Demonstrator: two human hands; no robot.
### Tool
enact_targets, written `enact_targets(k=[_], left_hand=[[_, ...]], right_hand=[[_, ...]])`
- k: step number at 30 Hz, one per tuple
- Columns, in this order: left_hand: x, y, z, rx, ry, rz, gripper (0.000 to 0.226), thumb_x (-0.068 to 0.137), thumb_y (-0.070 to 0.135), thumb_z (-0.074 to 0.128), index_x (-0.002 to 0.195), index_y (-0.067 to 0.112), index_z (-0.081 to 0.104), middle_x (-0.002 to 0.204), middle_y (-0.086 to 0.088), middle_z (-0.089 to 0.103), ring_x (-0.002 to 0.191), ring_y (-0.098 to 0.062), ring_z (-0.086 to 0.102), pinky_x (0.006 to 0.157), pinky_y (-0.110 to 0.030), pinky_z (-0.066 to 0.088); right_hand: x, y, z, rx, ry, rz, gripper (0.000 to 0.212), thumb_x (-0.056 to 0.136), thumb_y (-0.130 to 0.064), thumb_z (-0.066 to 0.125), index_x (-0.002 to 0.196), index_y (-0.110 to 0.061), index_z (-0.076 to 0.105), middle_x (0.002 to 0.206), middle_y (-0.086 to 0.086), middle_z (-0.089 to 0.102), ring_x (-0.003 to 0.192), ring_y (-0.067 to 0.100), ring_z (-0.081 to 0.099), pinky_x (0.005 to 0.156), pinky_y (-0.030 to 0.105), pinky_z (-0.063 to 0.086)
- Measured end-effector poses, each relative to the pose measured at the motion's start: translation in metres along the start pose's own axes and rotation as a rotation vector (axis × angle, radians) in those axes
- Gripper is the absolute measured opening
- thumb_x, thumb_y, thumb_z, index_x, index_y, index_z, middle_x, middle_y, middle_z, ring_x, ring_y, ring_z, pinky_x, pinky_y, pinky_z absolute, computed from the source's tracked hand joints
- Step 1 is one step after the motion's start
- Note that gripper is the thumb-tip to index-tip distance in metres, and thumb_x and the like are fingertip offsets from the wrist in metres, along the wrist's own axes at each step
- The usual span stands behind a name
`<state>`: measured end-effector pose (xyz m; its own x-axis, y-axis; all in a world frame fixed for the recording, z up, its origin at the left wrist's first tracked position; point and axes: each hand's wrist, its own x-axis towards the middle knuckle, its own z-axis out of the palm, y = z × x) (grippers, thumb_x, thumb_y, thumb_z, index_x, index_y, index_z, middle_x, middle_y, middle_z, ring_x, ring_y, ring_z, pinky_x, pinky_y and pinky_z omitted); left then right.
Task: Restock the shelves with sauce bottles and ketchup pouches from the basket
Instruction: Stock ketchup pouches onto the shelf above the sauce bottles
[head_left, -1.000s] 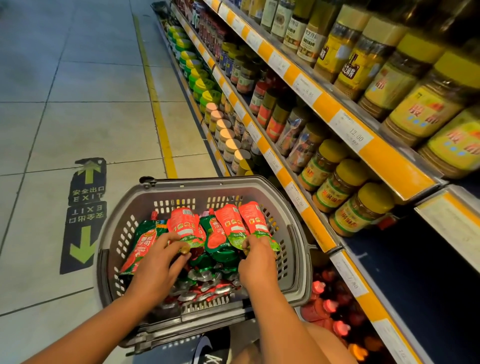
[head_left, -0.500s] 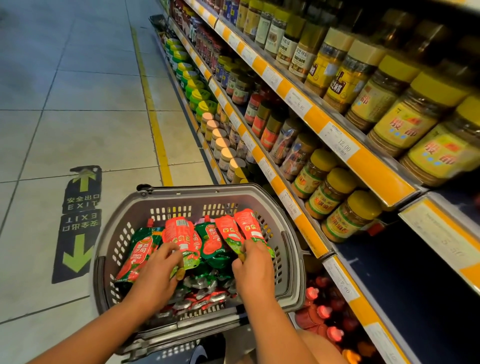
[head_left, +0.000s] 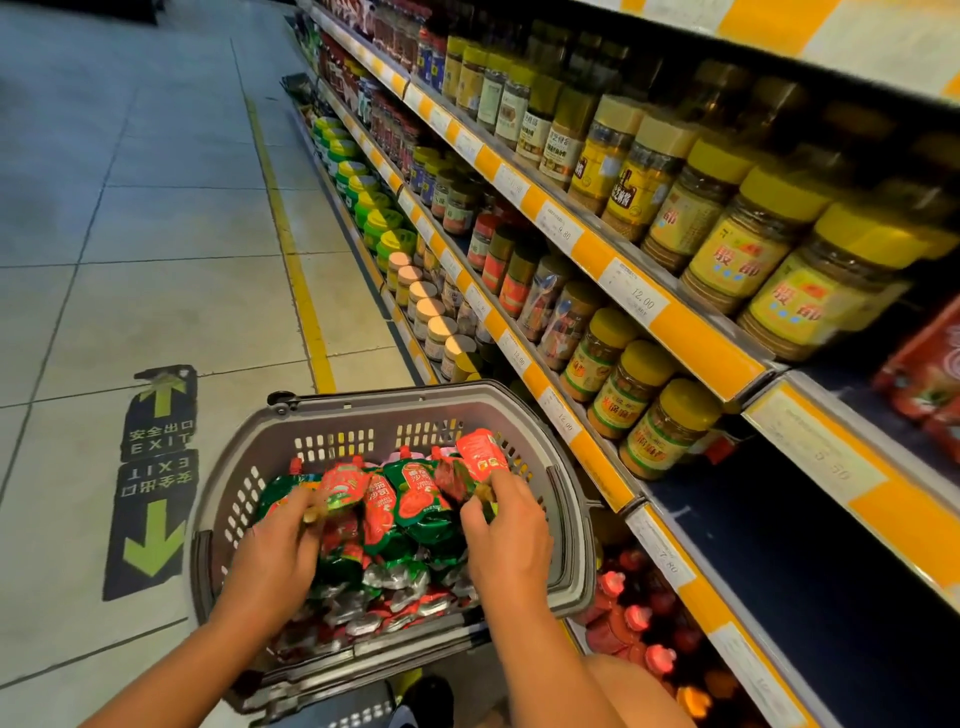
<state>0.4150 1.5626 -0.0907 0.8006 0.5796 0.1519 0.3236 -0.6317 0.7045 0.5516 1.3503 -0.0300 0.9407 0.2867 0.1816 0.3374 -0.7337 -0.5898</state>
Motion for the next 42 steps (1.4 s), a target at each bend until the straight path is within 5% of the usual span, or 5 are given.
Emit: enact_targets(k=[16,21,27,34,42], left_hand=[[-0.006,0.044,-0.057,-0.378,0.206,-0.281,0.029,0.1,0.021,0.066,0.128,0.025,0.058,0.105,-0.003,0.071,0.064,-0.013,0.074,0.044,-0.027,0.055],[-0.004,0.071,-0.073,-0.461,0.202,-0.206,0.027,0.098,0.021,0.068,0.123,0.027,0.06,0.11,-0.003,0.072,0.071,-0.016,0.076,0.06,-0.035,0.058],[-0.006,0.11,-0.089,-0.762,0.144,-0.132,0.021,0.096,0.019,0.071,0.114,0.028,0.064,0.111,-0.01,0.076,0.081,-0.033,0.078,0.063,-0.033,0.065],[-0.009,0.177,-0.083,-0.952,-0.043,-0.07,0.019,0.093,0.013,0.072,0.109,0.022,0.068,0.108,-0.015,0.077,0.084,-0.046,0.076,0.071,-0.069,0.057],[-0.051,0.281,-0.027,-1.033,-0.374,-0.008,0.017,0.081,0.02,0.07,0.096,0.02,0.078,0.09,-0.006,0.08,0.071,-0.026,0.078,0.058,-0.043,0.064]], right_hand=[[-0.026,-0.004,-0.043,0.111,0.221,0.042,0.01,0.094,-0.035,0.065,0.102,-0.031,0.065,0.065,-0.015,0.048,0.058,0.013,0.046,0.051,0.031,0.026],[-0.038,-0.004,-0.062,0.309,0.321,0.199,0.01,0.086,-0.031,0.07,0.083,-0.035,0.061,0.058,-0.012,0.055,0.055,0.005,0.052,0.045,0.025,0.036],[-0.05,0.007,-0.096,0.7,0.524,0.353,0.014,0.086,-0.015,0.071,0.078,-0.025,0.065,0.069,-0.008,0.065,0.062,0.007,0.056,0.058,0.028,0.046],[-0.099,0.043,-0.178,0.848,0.68,0.344,0.017,0.092,-0.018,0.07,0.08,-0.03,0.064,0.076,-0.003,0.072,0.073,0.01,0.07,0.052,0.023,0.053],[-0.2,0.094,-0.301,0.885,0.954,0.297,0.024,0.077,-0.043,0.069,0.082,-0.02,0.066,0.076,0.007,0.071,0.069,0.014,0.064,0.056,0.033,0.05]])
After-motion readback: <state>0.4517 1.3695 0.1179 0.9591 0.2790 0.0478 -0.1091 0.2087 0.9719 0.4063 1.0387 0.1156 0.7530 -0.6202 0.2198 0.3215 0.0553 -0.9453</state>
